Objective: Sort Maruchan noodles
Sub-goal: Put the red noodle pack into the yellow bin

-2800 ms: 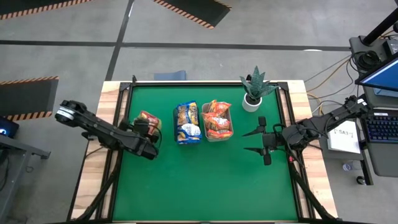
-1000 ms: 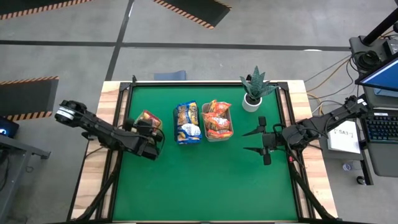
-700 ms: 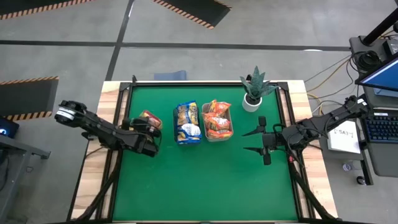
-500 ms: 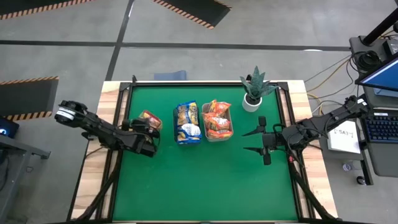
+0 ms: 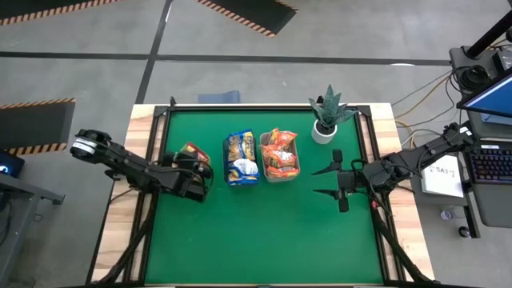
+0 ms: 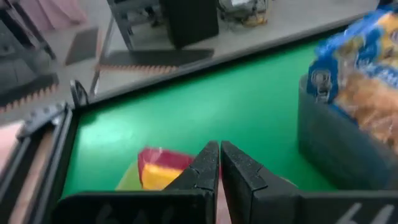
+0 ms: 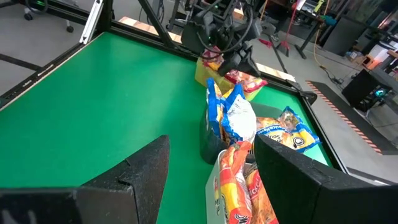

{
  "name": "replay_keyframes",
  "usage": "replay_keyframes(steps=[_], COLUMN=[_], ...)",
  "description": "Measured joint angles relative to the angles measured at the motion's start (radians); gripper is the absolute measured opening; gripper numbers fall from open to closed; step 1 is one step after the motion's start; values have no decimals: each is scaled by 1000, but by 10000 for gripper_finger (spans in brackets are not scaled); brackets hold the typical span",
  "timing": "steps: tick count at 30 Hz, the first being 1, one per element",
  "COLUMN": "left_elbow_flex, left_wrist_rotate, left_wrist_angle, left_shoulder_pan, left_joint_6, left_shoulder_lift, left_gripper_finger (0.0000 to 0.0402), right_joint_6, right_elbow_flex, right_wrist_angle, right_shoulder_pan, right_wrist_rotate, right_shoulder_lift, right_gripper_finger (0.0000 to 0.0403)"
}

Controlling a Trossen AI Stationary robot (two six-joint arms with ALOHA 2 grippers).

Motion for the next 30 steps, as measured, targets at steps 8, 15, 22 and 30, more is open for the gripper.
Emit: replay_keyframes(steps=[8, 15, 22, 30], left_elbow_flex=[-28, -63, -37, 122], left_wrist_rotate=[-46, -43, 14, 49], left_wrist_angle=[5, 18, 3, -258], left_shoulder_pan=[50, 65, 65, 64], left_joint_6=[-20, -169, -255, -250], left_shoulder_lift=[30, 139, 234, 185], left_gripper_finger=[0, 0, 0, 0], right_joint_6=[3, 0, 0, 0], right_elbow_flex=[0, 0, 0, 0], right_wrist_angle=[0, 0, 0, 0], right_shoulder_pan=[0, 0, -2, -2], right_wrist_rotate=[0, 0, 0, 0], right_shoulder_lift=[0, 0, 0, 0], right_gripper_finger=[224, 224, 224, 224])
